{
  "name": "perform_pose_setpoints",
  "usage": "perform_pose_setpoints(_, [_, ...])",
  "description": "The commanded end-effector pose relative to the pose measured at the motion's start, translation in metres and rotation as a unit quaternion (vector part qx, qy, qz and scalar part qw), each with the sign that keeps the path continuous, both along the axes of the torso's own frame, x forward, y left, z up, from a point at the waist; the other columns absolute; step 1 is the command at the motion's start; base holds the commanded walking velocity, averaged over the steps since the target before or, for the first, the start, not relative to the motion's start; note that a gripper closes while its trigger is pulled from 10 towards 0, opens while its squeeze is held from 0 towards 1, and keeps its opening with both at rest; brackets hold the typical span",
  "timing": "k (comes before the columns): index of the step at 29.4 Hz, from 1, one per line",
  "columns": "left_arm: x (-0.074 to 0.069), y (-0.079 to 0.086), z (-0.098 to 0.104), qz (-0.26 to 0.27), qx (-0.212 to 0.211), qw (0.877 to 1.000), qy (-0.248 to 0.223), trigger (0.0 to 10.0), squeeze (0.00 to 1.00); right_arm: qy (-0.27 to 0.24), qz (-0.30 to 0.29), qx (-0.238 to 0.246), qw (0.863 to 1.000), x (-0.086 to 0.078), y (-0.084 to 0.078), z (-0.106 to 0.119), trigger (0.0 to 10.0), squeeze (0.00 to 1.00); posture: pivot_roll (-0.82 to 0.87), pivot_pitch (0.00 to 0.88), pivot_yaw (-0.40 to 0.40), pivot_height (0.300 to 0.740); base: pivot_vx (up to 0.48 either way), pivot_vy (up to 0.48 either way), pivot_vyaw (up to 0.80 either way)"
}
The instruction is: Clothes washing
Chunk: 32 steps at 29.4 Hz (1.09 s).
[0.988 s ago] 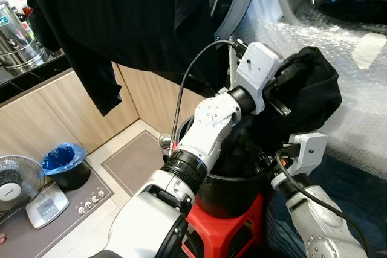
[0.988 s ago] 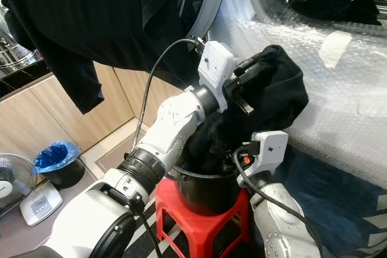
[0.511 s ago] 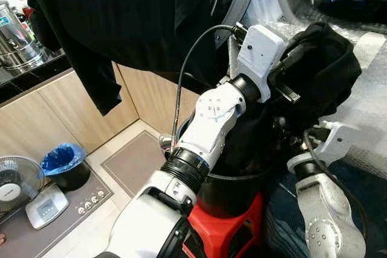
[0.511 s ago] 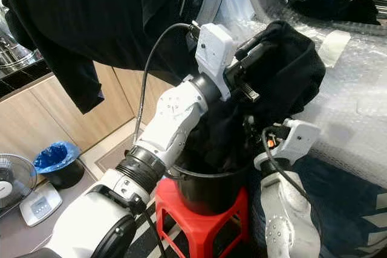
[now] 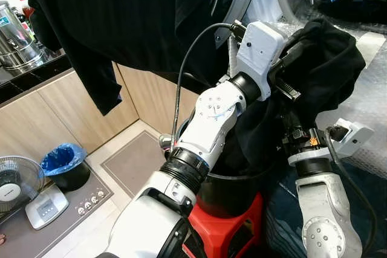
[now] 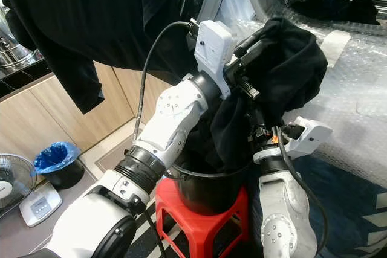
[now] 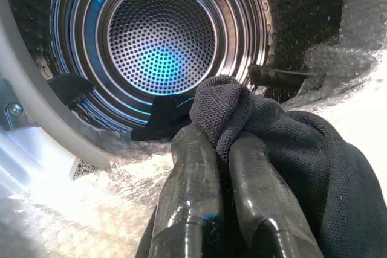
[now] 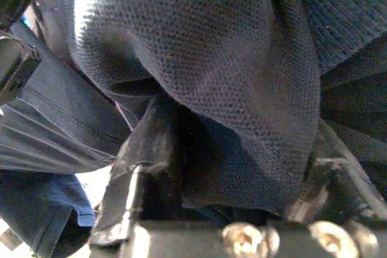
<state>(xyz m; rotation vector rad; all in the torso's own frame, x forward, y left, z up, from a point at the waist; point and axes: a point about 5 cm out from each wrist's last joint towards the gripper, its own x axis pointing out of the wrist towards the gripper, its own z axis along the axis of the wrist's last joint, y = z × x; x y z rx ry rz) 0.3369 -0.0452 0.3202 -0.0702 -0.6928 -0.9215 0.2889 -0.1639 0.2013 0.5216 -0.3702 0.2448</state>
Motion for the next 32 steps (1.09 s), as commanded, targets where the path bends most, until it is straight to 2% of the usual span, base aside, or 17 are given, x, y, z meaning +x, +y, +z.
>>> perform_pose_setpoints(1, [-0.009,-0.010,0.001,-0.021,-0.023,0.999,0.007,10.0,0.00,-0.029,0.012,0.004,0.999,-0.002,0.004,0.011,0.0,0.00,-0.24,0.075,0.168,0.740,0.000,0.000,0.00])
perform_pose_setpoints(17, [-0.015,-0.014,-0.003,-0.043,-0.015,0.999,0.016,10.0,0.00,-0.034,0.041,0.019,0.998,0.000,0.015,0.009,0.0,0.00,-0.21,0.039,0.140,0.740,0.000,0.000,0.00])
perform_pose_setpoints(18, [-0.016,-0.014,-0.003,-0.047,-0.013,0.999,0.015,10.0,0.51,-0.035,0.047,0.021,0.998,0.001,0.017,0.009,0.0,0.00,-0.21,0.036,0.138,0.740,0.000,0.000,0.00])
perform_pose_setpoints(19, [-0.017,-0.014,-0.003,-0.048,-0.013,0.999,0.015,10.0,0.64,-0.035,0.048,0.021,0.998,0.002,0.018,0.009,0.0,0.00,-0.21,0.036,0.138,0.740,0.000,0.000,0.00])
perform_pose_setpoints(20, [-0.017,-0.014,-0.003,-0.048,-0.013,0.999,0.015,10.0,0.64,-0.035,0.048,0.021,0.998,0.002,0.018,0.009,0.0,0.00,-0.21,0.036,0.138,0.740,0.000,0.000,0.00])
perform_pose_setpoints(21, [-0.017,-0.014,-0.003,-0.050,-0.013,0.999,0.016,10.0,1.00,-0.036,0.052,0.023,0.998,0.002,0.019,0.009,0.0,0.00,-0.21,0.032,0.135,0.740,0.000,0.000,0.00])
perform_pose_setpoints(32, [-0.027,-0.013,-0.008,-0.088,-0.001,0.996,0.017,10.0,1.00,-0.044,0.054,0.035,0.997,0.011,0.018,0.012,0.0,0.00,-0.19,0.027,0.124,0.740,0.000,0.000,0.00])
